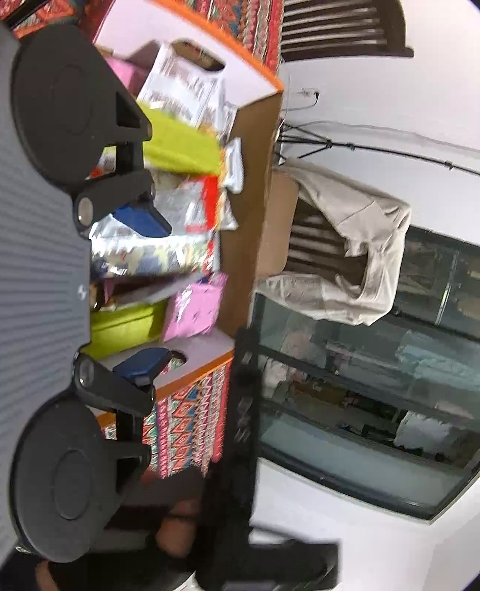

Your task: Organize snacks

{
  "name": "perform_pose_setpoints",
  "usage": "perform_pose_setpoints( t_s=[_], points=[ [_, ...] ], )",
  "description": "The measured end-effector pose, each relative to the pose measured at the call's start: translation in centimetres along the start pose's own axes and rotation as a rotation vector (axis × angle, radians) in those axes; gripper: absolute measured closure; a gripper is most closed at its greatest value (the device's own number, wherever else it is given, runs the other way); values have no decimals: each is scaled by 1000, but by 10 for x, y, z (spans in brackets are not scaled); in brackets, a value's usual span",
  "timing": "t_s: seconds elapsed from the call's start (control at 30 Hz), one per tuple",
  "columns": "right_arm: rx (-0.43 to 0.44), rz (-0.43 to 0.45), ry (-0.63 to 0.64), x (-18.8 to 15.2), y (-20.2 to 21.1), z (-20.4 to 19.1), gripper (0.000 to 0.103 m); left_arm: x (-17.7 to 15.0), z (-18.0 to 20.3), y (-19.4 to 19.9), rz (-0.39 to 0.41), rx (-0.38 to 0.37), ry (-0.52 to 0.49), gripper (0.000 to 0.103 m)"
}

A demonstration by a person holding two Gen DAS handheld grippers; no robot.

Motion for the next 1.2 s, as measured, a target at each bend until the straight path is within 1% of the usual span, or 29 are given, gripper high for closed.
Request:
perform_pose_setpoints(
  t_s=[0.03, 0.17, 0.23, 0.3, 0.37, 0.4, 0.43, 0.5, 0.6, 0.7, 0.83, 1.0, 1.1, 1.2],
  points=[
    [-5, 2, 8, 2, 4, 0, 28, 3, -1, 6, 7, 8, -3, 32],
    [-45, 7, 56, 11, 32, -6, 28, 18, 0, 41, 37, 32, -29, 28],
    [-57, 11, 77, 16, 49, -9, 28, 27, 2, 62, 56, 42, -52, 22],
    [-67, 24, 94, 21, 72, -12, 26, 36, 4, 87, 74, 48, -59, 21],
    [-71, 40, 101, 25, 97, -13, 22, 45, 6, 110, 91, 47, -58, 20],
    [-74, 47, 102, 27, 111, -13, 21, 49, 7, 125, 105, 50, -58, 19],
    [-77, 54, 106, 30, 125, -13, 21, 53, 10, 137, 115, 52, -66, 15],
    [-86, 67, 116, 34, 151, -14, 21, 59, 17, 165, 131, 50, -115, 10],
    [-104, 85, 134, 37, 191, -15, 20, 66, 26, 203, 166, 88, -152, 7],
    [-120, 111, 146, 40, 232, -18, 12, 70, 38, 239, 205, 106, -181, 3],
    [-127, 143, 160, 40, 280, -26, 10, 66, 56, 283, 248, 100, -216, 0],
    [-129, 178, 192, 28, 334, -41, 7, 48, 75, 336, 291, 81, -243, 0],
    [-117, 196, 203, 11, 365, -52, 6, 31, 83, 368, 310, 76, -260, 0],
    [-108, 216, 209, -11, 398, -63, 4, 9, 86, 397, 307, 85, -251, 0]
  ],
)
Point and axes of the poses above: each gripper's, at about its wrist camera, not at the fingertips, and y roughly against the way its jaws point, z to its right, x to its top, the point moved 5 cm from there along -y, roughly the way its jaws point, and after that the axes turned 9 degrees about -x, right-handed, at the moved point
